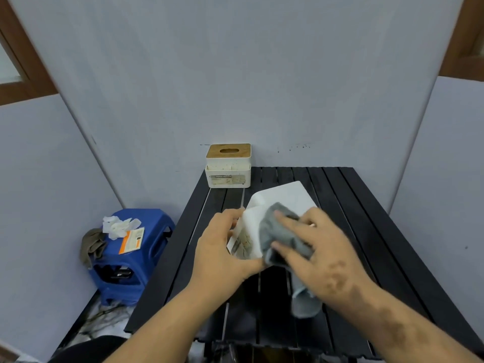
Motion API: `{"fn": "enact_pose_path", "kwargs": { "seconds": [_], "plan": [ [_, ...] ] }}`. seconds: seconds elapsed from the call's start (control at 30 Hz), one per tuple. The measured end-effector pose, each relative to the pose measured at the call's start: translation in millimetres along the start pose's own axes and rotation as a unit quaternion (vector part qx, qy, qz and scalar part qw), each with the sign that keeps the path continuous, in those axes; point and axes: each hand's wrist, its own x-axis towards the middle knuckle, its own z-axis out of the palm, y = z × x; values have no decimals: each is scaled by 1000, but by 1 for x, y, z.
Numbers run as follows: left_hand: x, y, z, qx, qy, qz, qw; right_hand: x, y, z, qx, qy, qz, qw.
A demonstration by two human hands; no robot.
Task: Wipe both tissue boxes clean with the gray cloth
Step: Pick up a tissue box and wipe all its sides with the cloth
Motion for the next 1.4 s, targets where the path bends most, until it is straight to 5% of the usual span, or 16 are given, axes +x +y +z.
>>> {"fn": "enact_pose_path", "kwargs": {
  "seconds": [0.1,0.23,0.33,0.53,0.77,0.93,1.2,1.4],
  "plan": [
    [-1,0,1,20,-1,11,1000,2,8,-3,-2,-17,-28,999],
    [-3,-3,2,30,5,3,1000,20,41,-30,30,45,128,990],
    [-5,-4,2,36,5,9,999,23,40,-27,-1,66,168,984],
    [-8,1,8,55,-1,70,996,12,6,-12,-21,-27,-3,999],
    [-12,1,14,104,-6,91,990,27,31,-37,15,81,151,985],
    [-11,-2,15,109,-1,113,988,10,3,-9,-34,1,2,999],
    [-11,-4,7,106,-18,85,991,28,36,-43,-36,49,137,989],
    [-7,-11,4,37,-5,75,996,-5,-6,3,-40,-36,-1,999]
  ]
}}
